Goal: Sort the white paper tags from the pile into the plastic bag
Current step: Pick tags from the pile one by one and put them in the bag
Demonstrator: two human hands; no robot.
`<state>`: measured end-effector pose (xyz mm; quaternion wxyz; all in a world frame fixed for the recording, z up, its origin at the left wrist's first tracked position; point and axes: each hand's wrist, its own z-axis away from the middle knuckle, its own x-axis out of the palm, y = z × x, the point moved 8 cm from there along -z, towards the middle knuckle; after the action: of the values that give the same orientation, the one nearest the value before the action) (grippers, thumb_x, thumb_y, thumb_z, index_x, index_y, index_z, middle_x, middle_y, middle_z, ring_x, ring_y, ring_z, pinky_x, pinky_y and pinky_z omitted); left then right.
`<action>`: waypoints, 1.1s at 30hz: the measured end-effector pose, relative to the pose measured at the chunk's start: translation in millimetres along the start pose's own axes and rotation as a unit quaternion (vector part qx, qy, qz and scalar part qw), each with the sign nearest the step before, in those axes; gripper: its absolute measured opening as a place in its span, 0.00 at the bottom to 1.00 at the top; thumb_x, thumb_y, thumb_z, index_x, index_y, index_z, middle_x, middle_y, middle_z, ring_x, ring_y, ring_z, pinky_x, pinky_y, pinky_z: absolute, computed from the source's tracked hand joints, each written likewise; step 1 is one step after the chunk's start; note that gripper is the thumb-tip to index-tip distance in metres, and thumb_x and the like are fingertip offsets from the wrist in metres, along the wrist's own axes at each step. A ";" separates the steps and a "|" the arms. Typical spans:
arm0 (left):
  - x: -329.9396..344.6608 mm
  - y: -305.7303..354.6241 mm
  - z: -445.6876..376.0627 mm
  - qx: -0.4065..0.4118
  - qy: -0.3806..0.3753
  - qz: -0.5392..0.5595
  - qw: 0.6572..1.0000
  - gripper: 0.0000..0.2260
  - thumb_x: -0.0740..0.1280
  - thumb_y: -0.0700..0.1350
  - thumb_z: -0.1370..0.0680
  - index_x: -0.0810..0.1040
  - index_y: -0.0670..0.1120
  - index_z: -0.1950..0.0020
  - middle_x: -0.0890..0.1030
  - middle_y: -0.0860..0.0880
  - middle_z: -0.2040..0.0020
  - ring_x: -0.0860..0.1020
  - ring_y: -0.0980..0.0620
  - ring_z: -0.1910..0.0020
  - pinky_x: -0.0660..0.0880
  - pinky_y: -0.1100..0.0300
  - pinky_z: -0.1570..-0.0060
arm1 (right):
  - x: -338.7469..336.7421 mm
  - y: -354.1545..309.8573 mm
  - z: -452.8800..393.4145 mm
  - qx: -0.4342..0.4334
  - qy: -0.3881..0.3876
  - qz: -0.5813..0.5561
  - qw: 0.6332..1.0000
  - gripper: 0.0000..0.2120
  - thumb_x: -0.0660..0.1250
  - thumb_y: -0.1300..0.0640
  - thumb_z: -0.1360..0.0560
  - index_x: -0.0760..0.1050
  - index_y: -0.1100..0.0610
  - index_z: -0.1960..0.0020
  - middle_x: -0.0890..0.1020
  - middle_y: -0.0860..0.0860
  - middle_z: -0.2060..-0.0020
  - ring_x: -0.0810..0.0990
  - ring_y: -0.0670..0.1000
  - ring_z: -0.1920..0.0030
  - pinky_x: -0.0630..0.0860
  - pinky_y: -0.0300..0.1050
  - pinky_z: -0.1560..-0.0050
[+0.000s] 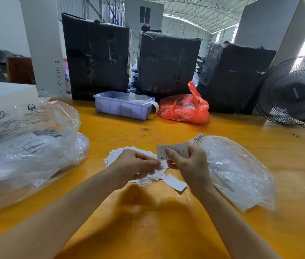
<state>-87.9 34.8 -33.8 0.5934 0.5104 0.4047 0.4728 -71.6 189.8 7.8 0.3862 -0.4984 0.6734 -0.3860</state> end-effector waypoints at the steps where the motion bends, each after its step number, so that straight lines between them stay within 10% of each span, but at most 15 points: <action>1: 0.3 -0.5 -0.2 -0.003 -0.002 0.005 1.000 0.03 0.75 0.39 0.31 0.84 0.42 0.60 0.85 0.46 0.62 0.79 0.57 0.70 0.74 0.64 0.64 | 0.0 -0.7 0.3 -0.008 0.002 0.011 1.000 0.06 0.72 0.62 0.28 0.76 0.63 0.59 0.82 0.63 0.63 0.82 0.59 0.64 0.81 0.53 0.63; 12: 7.4 -2.1 2.9 -0.029 -0.053 0.017 0.998 0.18 0.77 0.45 0.43 0.85 0.40 0.55 0.85 0.45 0.59 0.80 0.56 0.69 0.75 0.67 0.68 | 0.6 -4.3 0.4 -0.039 0.005 0.038 0.998 0.05 0.71 0.60 0.28 0.76 0.55 0.60 0.82 0.55 0.64 0.83 0.53 0.63 0.82 0.51 0.61; 33: -6.6 -2.4 -5.3 -0.017 0.004 0.013 1.000 0.12 0.76 0.45 0.40 0.83 0.41 0.61 0.82 0.45 0.68 0.79 0.56 0.73 0.76 0.66 0.72 | 14.6 6.2 3.2 0.051 -0.126 0.006 0.991 0.06 0.71 0.65 0.28 0.75 0.66 0.57 0.79 0.56 0.69 0.80 0.50 0.71 0.82 0.46 0.67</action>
<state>-94.1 29.6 -36.9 0.5942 0.5031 0.3923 0.4897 -74.0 176.5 -1.0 0.4950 -0.5184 0.6019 -0.3519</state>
